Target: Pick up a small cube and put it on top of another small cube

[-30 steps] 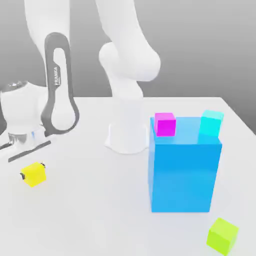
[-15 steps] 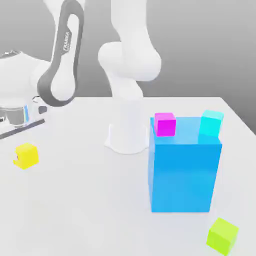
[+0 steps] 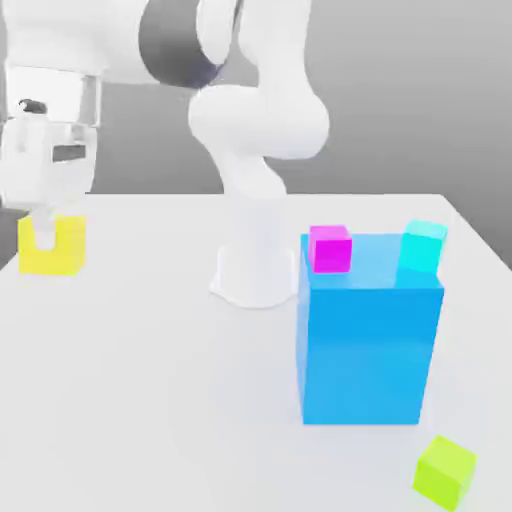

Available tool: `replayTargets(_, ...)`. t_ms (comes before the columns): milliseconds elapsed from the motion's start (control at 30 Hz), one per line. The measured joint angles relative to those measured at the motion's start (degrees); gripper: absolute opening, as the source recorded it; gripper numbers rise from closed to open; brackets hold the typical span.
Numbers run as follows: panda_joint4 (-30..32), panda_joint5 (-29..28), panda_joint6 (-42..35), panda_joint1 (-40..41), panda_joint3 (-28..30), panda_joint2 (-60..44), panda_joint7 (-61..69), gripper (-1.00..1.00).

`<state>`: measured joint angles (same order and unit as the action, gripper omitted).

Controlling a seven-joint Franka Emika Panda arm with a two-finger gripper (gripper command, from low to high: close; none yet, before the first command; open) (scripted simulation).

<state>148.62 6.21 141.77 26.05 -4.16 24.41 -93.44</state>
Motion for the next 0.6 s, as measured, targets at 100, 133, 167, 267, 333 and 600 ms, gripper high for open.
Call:
replayTargets(100,-1.54,-0.2,-1.35,-4.03,-2.6,1.03,3.53,-1.0)
replayTargets(133,-2.03,-0.32,-1.67,-5.37,-3.54,1.1,4.7,-1.0)
replayTargets(167,-2.53,-0.46,-1.93,-6.7,-4.5,1.02,5.86,-1.0)
replayTargets(267,-3.98,-1.09,-2.3,-10.57,-7.55,-0.16,9.36,-1.0)
replayTargets(333,-4.94,-1.69,-2.24,-12.98,-9.68,-1.75,11.71,-1.0)
replayTargets(600,-8.93,-6.37,0.0,-20.64,-17.89,-14.71,21.24,-1.0)
